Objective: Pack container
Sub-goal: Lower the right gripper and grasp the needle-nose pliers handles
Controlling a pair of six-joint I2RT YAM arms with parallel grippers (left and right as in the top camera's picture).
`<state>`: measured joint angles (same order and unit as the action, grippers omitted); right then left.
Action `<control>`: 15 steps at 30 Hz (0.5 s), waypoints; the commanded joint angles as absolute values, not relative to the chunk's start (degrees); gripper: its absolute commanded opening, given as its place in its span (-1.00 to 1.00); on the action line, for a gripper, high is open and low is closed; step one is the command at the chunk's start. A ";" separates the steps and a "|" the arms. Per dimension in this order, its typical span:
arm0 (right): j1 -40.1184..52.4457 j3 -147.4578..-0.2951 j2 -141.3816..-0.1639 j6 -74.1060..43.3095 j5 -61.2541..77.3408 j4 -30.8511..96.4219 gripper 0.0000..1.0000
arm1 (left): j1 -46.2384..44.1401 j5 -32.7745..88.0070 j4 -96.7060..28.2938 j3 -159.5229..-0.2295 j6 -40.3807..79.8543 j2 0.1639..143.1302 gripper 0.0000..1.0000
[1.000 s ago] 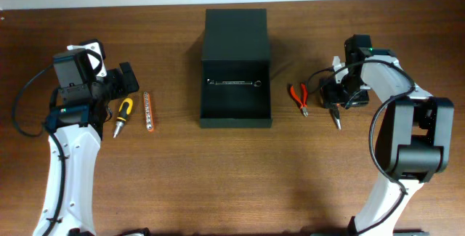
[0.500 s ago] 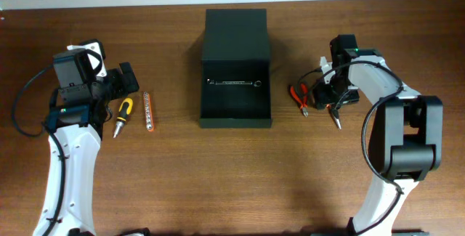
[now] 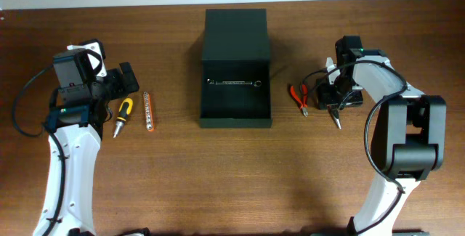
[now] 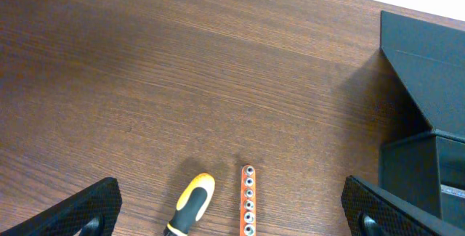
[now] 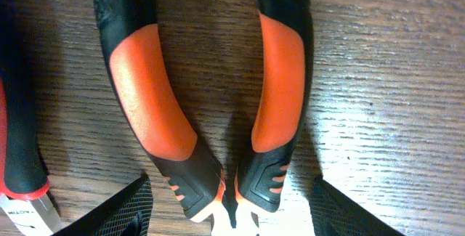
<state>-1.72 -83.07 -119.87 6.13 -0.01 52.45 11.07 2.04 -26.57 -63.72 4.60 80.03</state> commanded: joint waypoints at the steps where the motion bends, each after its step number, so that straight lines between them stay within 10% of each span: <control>1: -1.85 -82.26 -122.93 11.25 -1.76 52.66 0.36 | 11.42 1.65 -26.44 -64.88 5.15 80.20 0.99; 15: -1.48 -82.28 -122.93 15.64 0.03 50.92 0.36 | 11.42 1.67 -26.44 -64.88 5.15 80.20 0.99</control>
<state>-1.72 -83.09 -119.87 14.81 0.08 51.62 11.07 2.04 -26.57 -63.72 4.60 80.03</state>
